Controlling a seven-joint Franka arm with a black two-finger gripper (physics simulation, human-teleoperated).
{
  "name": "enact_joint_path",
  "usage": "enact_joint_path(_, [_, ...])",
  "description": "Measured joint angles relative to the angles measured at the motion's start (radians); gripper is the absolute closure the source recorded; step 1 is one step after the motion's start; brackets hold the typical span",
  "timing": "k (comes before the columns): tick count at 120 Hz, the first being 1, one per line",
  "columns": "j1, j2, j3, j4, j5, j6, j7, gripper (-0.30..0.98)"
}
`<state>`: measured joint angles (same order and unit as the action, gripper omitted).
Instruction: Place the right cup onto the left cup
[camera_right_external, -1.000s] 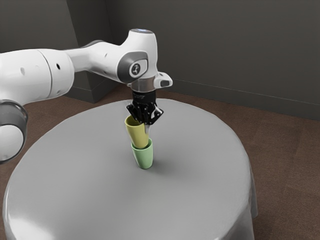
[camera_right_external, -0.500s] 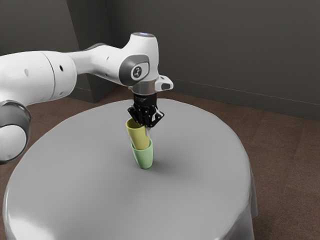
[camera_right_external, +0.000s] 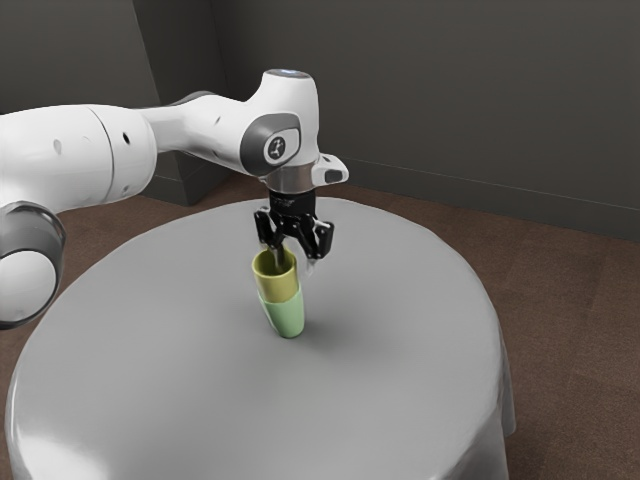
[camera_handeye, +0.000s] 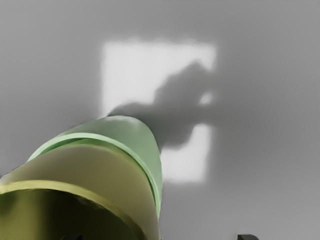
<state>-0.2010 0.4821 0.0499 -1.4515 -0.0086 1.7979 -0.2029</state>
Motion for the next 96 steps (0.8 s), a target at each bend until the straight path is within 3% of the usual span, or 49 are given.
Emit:
enact_joint_path(34, [-0.009,-0.111,-0.006,-0.019,-0.004,-0.012,0.003,0.07])
enact_joint_path(96, [0.018,-0.354,-0.009,-0.028,-0.002,-0.203,0.076,0.01])
